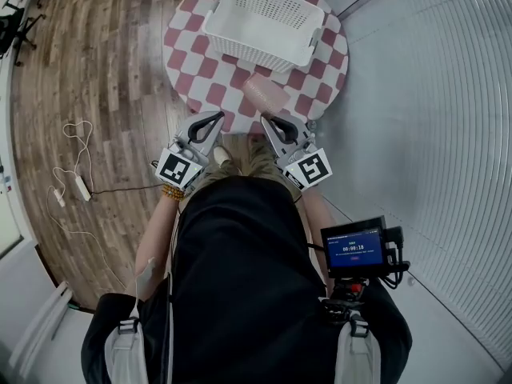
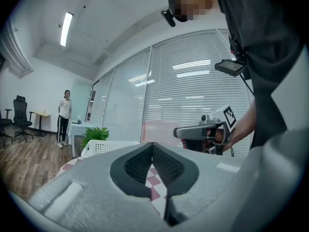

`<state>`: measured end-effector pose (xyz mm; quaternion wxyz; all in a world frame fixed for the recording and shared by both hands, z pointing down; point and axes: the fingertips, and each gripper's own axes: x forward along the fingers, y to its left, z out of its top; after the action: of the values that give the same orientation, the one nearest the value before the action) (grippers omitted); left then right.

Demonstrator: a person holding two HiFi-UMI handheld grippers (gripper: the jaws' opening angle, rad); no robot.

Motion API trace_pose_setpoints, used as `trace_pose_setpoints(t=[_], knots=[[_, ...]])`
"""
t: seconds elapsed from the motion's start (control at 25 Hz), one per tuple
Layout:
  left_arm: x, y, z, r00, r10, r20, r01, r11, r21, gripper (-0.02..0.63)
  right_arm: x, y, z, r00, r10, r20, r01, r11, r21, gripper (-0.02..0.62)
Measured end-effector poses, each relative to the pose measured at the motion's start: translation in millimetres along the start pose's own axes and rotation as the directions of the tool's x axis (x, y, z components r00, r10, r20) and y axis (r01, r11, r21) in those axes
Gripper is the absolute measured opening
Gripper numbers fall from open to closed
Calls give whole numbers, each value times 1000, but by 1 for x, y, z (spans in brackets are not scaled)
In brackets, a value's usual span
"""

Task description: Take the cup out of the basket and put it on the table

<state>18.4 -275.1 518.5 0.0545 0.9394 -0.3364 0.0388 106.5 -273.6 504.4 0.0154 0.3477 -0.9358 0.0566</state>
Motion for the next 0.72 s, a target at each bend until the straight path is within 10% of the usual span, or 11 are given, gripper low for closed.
trace_pose_setpoints(t=[0.72], knots=[[1,-8,-3,1000,-22,18,22,1000,-4,5,-1,1,-5,1000,8,-25,-8,1000,-1,21]])
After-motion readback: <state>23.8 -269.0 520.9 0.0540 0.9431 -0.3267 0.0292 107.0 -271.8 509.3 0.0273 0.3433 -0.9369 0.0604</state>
